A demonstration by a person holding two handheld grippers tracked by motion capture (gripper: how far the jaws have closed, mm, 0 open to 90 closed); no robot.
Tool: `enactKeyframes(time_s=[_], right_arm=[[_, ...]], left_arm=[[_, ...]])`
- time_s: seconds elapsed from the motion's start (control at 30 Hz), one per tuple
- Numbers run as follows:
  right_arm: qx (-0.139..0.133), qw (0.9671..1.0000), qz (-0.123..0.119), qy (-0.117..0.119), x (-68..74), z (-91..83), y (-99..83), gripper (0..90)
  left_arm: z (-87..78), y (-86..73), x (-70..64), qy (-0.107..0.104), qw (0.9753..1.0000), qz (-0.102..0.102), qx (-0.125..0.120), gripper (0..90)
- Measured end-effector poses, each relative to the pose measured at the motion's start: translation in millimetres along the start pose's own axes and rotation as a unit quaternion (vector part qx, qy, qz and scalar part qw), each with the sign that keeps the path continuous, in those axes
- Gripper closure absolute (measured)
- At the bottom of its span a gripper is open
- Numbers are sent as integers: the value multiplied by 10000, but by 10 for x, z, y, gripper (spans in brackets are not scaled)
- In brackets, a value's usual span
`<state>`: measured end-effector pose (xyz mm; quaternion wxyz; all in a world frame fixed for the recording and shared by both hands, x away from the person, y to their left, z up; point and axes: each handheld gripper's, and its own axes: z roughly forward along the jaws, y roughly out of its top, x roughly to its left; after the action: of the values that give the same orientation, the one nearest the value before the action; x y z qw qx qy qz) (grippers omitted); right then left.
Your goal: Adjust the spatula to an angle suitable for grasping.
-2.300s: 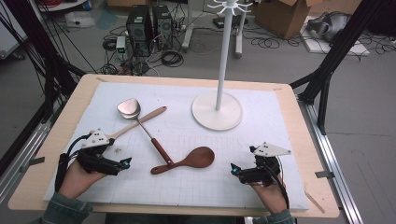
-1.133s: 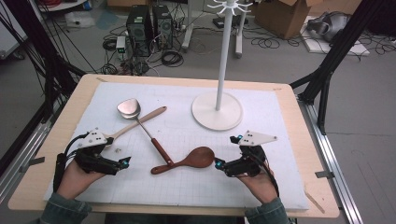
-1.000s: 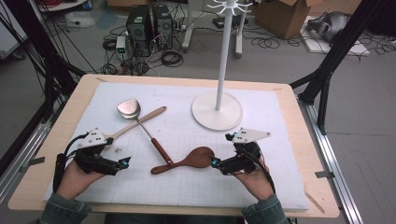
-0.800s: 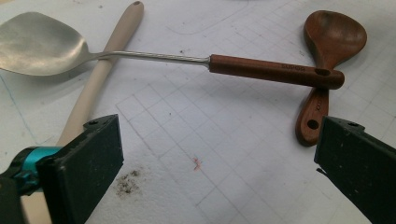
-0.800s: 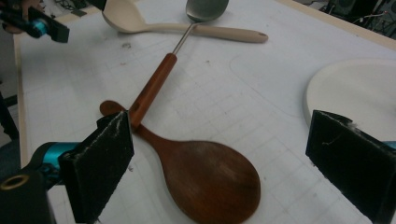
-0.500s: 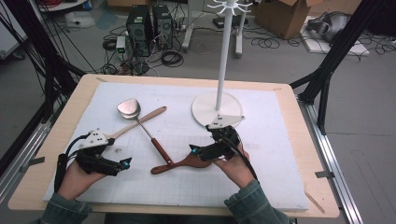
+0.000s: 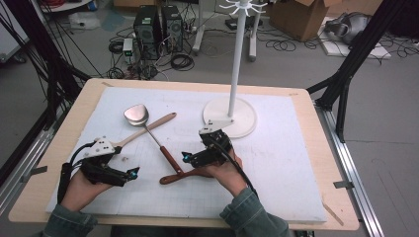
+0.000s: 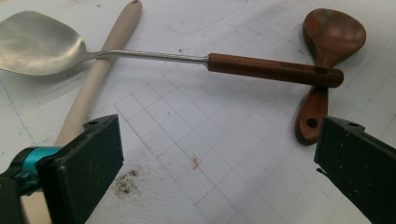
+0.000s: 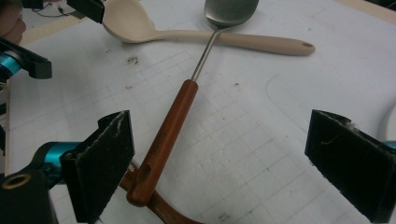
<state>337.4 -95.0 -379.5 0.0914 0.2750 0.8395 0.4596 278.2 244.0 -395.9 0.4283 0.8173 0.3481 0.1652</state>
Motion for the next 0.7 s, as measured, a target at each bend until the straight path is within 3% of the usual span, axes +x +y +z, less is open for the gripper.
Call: enactKeyframes(time_s=[0.2, 0.27, 0.33, 0.47, 0.7], right_arm=[[194, 9998, 51, 74, 23, 162, -19, 71], [295, 9995, 105, 94, 31, 209, -29, 103], [308, 9992, 102, 249, 30, 250, -40, 192], [382, 9989, 85, 250, 65, 350, -54, 190], [656, 9974, 9, 293, 160, 509, -63, 288]], left_arm=[[0, 1, -1, 11, 10000, 12, 3, 18], [1, -1, -1, 17, 10000, 7, 7, 18], [4, -2, -2, 13, 10000, 4, 9, 17], [3, 0, -1, 12, 10000, 14, 5, 18], [9, -5, 4, 20, 10000, 2, -1, 18]])
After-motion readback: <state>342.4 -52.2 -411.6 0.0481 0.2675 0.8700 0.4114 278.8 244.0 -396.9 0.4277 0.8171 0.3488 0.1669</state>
